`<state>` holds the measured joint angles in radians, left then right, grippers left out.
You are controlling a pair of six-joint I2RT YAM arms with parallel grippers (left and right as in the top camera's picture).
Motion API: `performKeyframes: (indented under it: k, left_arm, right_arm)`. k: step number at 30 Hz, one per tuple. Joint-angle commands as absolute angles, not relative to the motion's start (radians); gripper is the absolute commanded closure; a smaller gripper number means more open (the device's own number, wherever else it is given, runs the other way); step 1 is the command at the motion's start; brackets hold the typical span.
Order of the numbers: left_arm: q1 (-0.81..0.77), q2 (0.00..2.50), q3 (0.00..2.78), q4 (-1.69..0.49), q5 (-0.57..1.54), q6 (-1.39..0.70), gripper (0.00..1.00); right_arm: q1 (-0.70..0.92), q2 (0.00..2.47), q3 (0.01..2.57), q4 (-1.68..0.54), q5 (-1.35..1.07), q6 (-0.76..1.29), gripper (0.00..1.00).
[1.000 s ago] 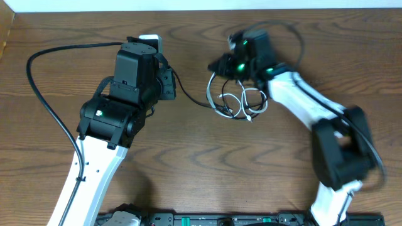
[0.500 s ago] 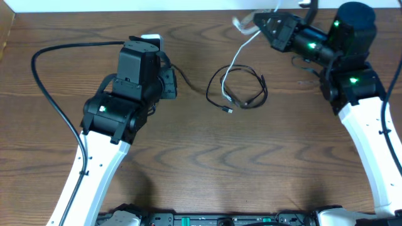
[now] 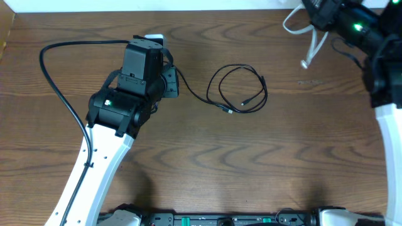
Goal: Untangle cables
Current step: 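Carry the white cable off the table edge at the right with the right gripper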
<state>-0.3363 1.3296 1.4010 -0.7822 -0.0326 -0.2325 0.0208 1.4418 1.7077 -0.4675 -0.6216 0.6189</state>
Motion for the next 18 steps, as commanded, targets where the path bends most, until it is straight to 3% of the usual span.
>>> performKeyframes:
  k: [1, 7, 18]
  left_arm:
    - [-0.332, 1.34, 1.405, -0.785, -0.038, -0.235, 0.62]
    - [-0.332, 1.34, 1.405, -0.785, -0.038, -0.235, 0.62]
    - [-0.332, 1.34, 1.404, -0.81, -0.039, -0.234, 0.62]
  right_arm:
    - [-0.036, 1.459, 1.718, -0.598, -0.434, 0.452, 0.99]
    - [-0.1, 1.619, 1.718, -0.615, 0.063, 0.274, 0.99]
    - [-0.356, 1.937, 1.718, -0.288, 0.182, 0.218, 0.99]
